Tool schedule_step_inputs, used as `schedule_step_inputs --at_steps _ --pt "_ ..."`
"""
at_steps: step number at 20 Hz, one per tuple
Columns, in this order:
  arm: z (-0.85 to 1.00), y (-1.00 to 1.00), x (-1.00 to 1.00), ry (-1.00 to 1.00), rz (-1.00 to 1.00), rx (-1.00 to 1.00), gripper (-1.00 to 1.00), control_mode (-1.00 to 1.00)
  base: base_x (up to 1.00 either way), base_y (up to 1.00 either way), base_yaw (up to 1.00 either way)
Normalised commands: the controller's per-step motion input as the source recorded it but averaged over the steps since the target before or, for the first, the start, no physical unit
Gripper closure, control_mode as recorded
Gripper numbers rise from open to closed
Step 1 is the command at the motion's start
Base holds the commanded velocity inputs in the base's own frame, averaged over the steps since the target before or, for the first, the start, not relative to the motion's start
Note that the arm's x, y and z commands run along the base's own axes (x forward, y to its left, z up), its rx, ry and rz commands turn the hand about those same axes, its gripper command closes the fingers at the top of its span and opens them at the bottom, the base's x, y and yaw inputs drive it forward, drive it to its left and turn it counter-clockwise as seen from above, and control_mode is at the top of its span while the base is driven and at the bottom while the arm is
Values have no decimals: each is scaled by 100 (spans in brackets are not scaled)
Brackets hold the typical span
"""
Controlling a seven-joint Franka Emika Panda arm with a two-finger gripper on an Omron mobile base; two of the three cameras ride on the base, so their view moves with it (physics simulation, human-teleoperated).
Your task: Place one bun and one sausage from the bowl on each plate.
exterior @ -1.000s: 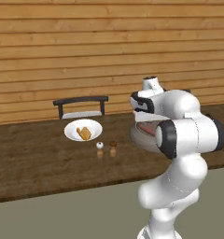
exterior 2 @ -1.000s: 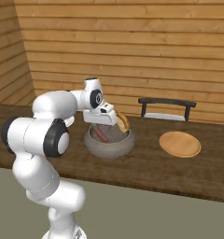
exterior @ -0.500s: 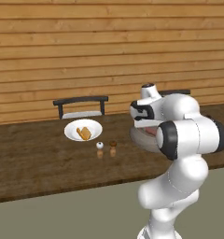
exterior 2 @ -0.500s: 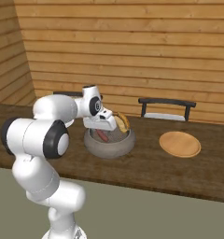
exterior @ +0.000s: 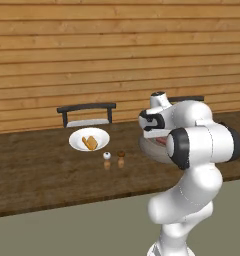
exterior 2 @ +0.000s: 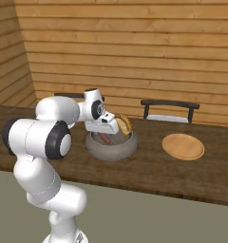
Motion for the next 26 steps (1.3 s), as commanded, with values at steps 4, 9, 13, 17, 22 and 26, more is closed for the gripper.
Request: schedule_step_inputs --at_steps 4,9,13,17,22,26 --pt "-21 -11 -8 0 2 0 100 -100 0 0 0" --pt "-56 -13 -23 -1 4 0 100 -100 0 0 0" --pt "-62 -3 -31 -6 8 -5 100 -100 0 0 0" --pt "-74 -6 -32 -2 8 -5 100 -100 0 0 0" --pt "-56 -10 -12 -1 6 0 -100 -100 0 0 0" --pt "-70 -13 -15 -3 8 0 -100 -100 0 0 0"
